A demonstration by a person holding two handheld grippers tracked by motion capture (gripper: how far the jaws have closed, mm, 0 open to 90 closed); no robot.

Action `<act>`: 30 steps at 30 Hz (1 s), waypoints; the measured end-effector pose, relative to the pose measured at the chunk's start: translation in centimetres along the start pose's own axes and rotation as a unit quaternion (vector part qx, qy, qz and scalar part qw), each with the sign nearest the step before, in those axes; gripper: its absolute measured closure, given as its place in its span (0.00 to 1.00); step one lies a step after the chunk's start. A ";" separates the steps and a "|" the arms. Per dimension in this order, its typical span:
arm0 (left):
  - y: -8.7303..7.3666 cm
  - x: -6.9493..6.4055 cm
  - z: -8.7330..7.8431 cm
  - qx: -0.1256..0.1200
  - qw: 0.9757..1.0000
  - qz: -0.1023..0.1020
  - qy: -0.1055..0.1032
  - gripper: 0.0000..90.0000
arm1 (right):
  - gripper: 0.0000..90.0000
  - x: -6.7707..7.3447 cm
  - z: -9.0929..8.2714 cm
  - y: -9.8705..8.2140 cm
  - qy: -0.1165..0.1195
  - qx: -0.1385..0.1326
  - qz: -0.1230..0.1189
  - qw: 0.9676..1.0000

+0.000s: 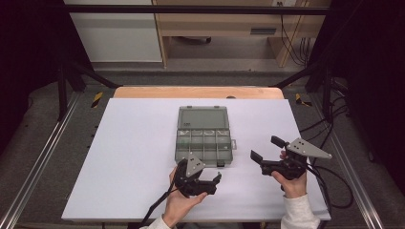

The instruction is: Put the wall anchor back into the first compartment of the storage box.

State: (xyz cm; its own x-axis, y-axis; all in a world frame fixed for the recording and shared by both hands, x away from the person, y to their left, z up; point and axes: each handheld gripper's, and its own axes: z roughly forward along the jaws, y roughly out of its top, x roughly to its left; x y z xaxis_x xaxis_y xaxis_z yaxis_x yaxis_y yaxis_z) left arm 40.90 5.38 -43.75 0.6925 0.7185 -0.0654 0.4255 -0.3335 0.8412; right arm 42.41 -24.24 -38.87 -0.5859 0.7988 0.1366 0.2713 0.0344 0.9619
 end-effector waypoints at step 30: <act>-1.3 -1.0 6.0 0.078 0.995 -0.021 0.052 0.61 | 0.04 -0.1 0.0 0.0 0.001 0.000 0.001 1.000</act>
State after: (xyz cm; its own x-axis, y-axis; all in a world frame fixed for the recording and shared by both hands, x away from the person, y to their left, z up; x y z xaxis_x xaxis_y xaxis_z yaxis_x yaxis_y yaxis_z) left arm 43.12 1.48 -48.02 0.6110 0.7908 -0.0365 0.5439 -0.3858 0.7452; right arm 42.44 -24.29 -38.85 -0.5866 0.7977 0.1397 0.2726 0.0321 0.9616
